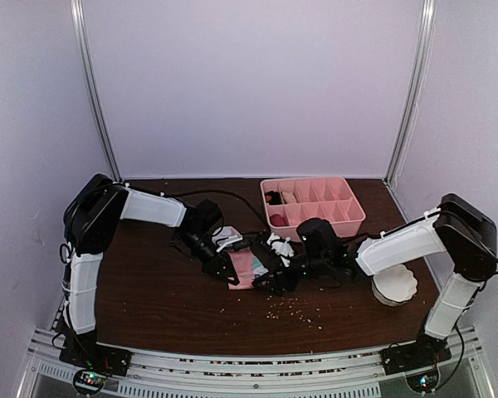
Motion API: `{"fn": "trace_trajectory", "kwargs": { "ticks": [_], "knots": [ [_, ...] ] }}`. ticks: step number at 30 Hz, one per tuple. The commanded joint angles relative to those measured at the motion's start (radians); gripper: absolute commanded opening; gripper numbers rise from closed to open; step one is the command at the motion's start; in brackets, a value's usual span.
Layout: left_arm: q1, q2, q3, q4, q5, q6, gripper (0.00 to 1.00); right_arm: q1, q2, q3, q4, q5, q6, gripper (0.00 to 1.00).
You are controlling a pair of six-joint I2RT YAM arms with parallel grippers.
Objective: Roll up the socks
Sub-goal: Roll the sock at the center of the board.
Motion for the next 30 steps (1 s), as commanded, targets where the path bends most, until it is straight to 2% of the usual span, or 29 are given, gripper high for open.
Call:
{"fn": "trace_trajectory", "kwargs": {
  "ticks": [1,9,12,14,15,17,19,23,27,30],
  "knots": [
    [0.006,0.08,-0.023,-0.03,-0.176,-0.007,0.0,-0.005,0.109,0.085,-0.071,-0.061,-0.089,0.7],
    [0.007,0.081,-0.007,-0.058,-0.19,0.017,0.0,-0.007,0.196,0.165,-0.075,-0.053,-0.074,0.56],
    [0.006,0.08,-0.01,-0.058,-0.191,0.02,0.0,-0.006,0.215,0.177,-0.075,-0.076,-0.054,0.42],
    [0.009,0.076,-0.012,-0.058,-0.183,0.02,0.0,-0.008,0.233,0.189,-0.091,-0.086,-0.04,0.28],
    [0.011,0.069,-0.014,-0.05,-0.178,0.021,0.03,-0.009,0.24,0.193,-0.101,-0.096,-0.034,0.22],
    [0.018,0.034,-0.042,-0.01,-0.172,0.017,0.15,-0.012,0.255,0.205,-0.131,-0.106,-0.027,0.11],
    [0.028,-0.012,-0.071,0.029,-0.153,0.026,0.22,-0.018,0.267,0.208,-0.16,-0.112,-0.015,0.03],
    [0.046,-0.14,-0.145,0.111,-0.109,0.069,0.38,-0.051,0.309,0.251,-0.242,-0.141,0.078,0.0],
    [0.039,-0.274,-0.228,0.211,-0.116,0.177,0.46,-0.06,0.33,0.311,-0.393,-0.131,0.139,0.0],
    [0.003,-0.304,-0.225,0.181,-0.179,0.266,0.45,-0.065,0.333,0.318,-0.46,-0.099,0.247,0.0]
  ]
}}
